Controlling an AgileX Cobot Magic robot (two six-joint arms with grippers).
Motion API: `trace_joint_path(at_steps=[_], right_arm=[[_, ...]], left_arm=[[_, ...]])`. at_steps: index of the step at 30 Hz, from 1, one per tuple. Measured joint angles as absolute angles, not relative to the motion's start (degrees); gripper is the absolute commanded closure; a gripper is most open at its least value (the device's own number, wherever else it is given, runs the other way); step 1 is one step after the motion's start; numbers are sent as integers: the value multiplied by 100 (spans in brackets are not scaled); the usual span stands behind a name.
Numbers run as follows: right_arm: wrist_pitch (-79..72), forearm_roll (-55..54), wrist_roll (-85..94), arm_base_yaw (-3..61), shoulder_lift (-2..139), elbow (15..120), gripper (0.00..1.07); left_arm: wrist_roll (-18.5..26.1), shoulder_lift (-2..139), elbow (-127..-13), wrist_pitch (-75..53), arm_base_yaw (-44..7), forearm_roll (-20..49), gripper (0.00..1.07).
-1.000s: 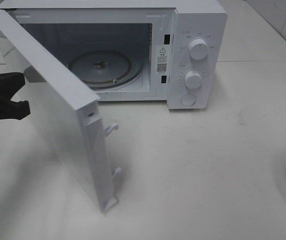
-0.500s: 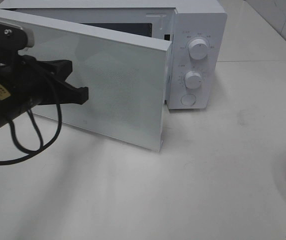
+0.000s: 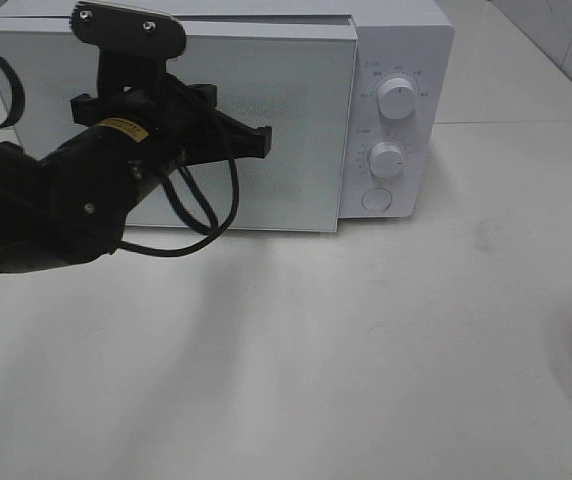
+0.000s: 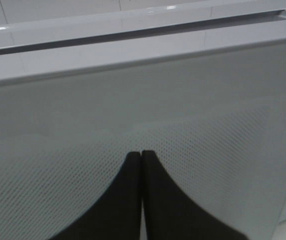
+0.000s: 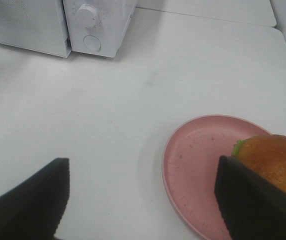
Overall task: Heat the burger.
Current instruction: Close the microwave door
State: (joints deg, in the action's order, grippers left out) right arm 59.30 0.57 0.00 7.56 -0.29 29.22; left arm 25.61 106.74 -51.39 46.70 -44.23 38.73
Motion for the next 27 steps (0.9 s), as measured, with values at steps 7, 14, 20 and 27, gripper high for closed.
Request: trace_joint_path(at_steps=[7,14,20,27], right_arm=[[5930,57,0,756,-29,2922,31],[5930,57,0,756,-29,2922,31],[5930,57,0,756,-29,2922,31],[5930,57,0,751,-29,2922,31]], left_arm=[[2922,11098,-5770,4343,-4481,4435,107],[2951,11373,-6217,3971,-4532,4544,107],[3174,11654,-6692,3570,-4469,4635,107],[3317,11614,-6778,3197,-4463,4681,107]])
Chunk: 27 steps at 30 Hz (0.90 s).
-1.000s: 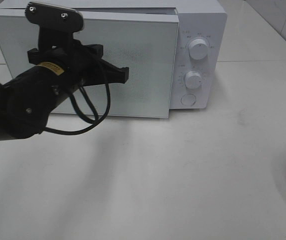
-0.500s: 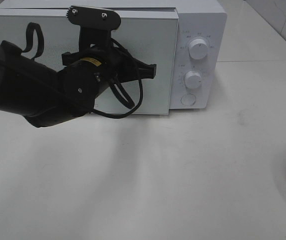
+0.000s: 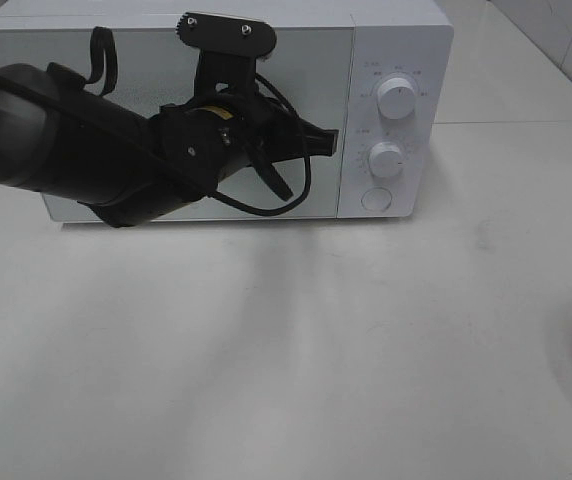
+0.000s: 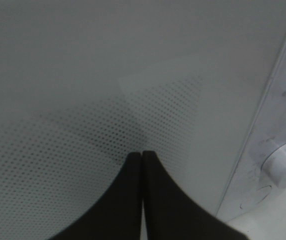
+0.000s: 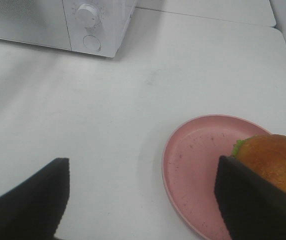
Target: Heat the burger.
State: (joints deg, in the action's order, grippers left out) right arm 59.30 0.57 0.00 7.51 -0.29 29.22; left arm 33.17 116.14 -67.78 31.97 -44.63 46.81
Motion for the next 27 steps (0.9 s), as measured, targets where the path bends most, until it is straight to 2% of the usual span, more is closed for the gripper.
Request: trace_joint_path(at_steps=[8,11,12,13,14,15,16,17,18,19,20,22,23,27], right_arm=[[5930,57,0,751,-29,2922,31],[5930,57,0,751,-29,2922,31],[5930,57,0,751,-29,2922,31],[5930,57,0,751,-29,2922,31],[5930,57,0,751,-29,2922,31],[5930,57,0,751,-29,2922,31],[5930,57,0,751,-29,2922,31],[5930,57,0,751,-29,2922,31],[5930,57,0,751,-29,2922,31],[5930,57,0,751,-29,2922,31],[5930,57,0,751,-29,2922,31],[5930,57,0,751,-29,2922,31],[5930,57,0,751,-29,2922,31],[5930,57,0,751,-29,2922,31]], left_arm=[[3392,11035,-6045,3512,-4813,4899,106],[3403,10795,-5741,3306,-5008,5019,100],[3403,10623,-5581,2916,-5048,5128,91],[3403,10623,-5581,2916,-5048,5128,91],[3403,10537,-5529,2653,-5048,5168,83],[3403,10399,-5477,2068,-5019,5191,60],[3403,10399,-5477,2068,-5019,5191,60],[3415,10359,-5466,1782,-4990,5191,43],[3415,10359,-5466,1782,-4990,5191,43],[3421,10290,-5460,1094,-4905,5191,14],[3421,10250,-5460,498,-4807,5191,2],[3421,10233,-5455,241,-4738,5185,3],[3421,10181,-5449,-361,-4589,5105,3],[3421,10055,-5449,-1329,-4297,4876,3]])
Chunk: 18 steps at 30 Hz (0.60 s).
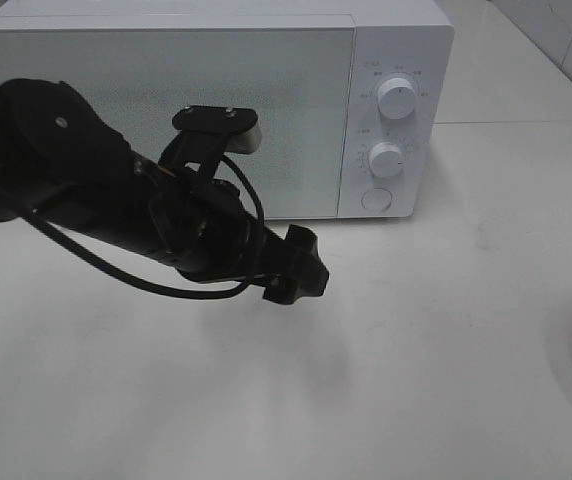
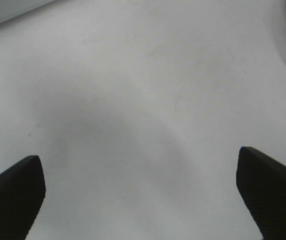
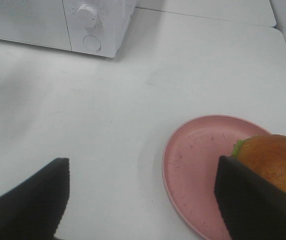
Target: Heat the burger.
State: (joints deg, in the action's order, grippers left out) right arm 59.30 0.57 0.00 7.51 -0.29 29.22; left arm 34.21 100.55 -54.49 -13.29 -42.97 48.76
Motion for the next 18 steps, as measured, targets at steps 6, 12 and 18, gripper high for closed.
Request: trace_joint_path(at_steps=[6,12,18], right_arm=[[5930,57,0,751,-29,2922,31],[5930,57,0,751,-29,2922,31],[5930,57,0,751,-29,2922,31]], left_arm=[[3421,9775,-5449,-2790,-3736,4423,3],[3312,9494,-5449,-4286,-3094,4194,3],[3014,9179,-5449,-5609,-2194,3999,3]])
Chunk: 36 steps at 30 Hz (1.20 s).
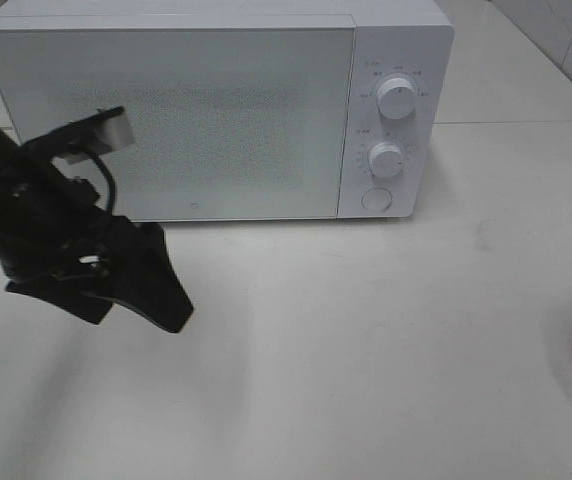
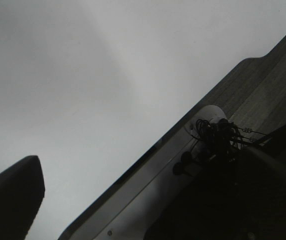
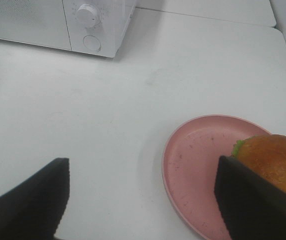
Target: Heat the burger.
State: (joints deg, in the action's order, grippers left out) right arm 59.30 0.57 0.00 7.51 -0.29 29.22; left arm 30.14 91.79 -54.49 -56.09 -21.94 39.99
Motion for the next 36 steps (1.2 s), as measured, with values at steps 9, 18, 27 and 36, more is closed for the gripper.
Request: trace_joint_path(at_steps=[9,18,27,36], right_arm=[[5930,57,0,751,-29,2922,31],[5930,57,0,751,-29,2922,31],[5930,57,0,751,-29,2922,31],[5930,57,0,751,-29,2922,31]], left_arm=[[1547,8107,-5432,-6452,-1077,2475,3],[264,6497,-4744,-6698,-264,922,3],[212,4670,-3655,-6589,6,481,3],[252,2676,-2888,-6033,6,527,3]])
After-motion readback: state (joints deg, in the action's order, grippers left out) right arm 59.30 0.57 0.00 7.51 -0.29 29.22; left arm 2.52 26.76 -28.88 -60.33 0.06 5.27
